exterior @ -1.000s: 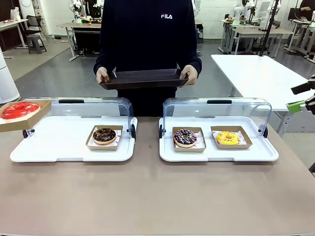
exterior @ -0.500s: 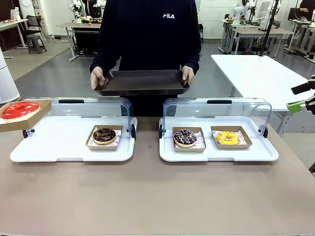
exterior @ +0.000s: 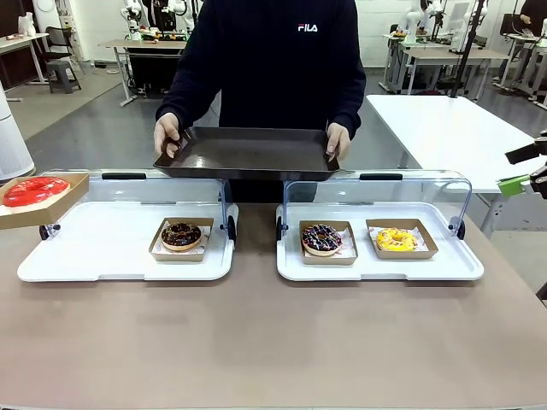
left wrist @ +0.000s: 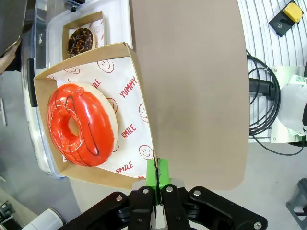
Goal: Provide the desired donut to the person.
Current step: Place the picked Paper togo box onto the Handle tray extended by the person.
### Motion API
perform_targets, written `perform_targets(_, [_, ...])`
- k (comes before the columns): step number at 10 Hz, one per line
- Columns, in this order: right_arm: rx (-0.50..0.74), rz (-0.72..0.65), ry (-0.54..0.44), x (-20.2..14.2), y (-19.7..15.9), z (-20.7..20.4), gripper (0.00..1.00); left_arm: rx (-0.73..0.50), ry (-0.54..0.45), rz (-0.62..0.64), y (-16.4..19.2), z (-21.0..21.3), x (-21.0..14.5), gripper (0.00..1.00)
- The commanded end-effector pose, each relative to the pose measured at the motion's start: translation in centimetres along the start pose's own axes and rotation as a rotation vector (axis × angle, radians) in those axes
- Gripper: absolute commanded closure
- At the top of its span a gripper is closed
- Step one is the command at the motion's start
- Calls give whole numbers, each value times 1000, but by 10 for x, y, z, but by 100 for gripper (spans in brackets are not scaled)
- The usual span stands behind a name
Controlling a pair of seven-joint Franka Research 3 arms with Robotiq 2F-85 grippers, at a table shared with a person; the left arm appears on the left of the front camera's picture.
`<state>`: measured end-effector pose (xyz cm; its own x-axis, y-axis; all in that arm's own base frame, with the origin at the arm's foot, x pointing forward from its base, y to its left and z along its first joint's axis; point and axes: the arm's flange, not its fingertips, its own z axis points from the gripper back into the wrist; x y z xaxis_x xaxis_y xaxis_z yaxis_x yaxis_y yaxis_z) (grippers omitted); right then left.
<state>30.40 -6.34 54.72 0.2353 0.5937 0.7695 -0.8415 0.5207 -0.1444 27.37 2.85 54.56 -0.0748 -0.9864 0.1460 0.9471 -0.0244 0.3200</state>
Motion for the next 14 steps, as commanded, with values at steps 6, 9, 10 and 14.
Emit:
perform_targets(6, [11, 3, -16, 1, 0, -1, 0, 14, 17, 16, 1, 1, -1, 100])
perform_targets(9, [11, 3, -16, 1, 0, -1, 0, 14, 17, 16, 1, 1, -1, 100])
perform_targets(10, [11, 3, -16, 1, 0, -1, 0, 14, 17, 16, 1, 1, -1, 100])
perform_targets(14, [11, 3, -16, 1, 0, -1, 0, 26, 49, -55, 58, 40, 46, 98])
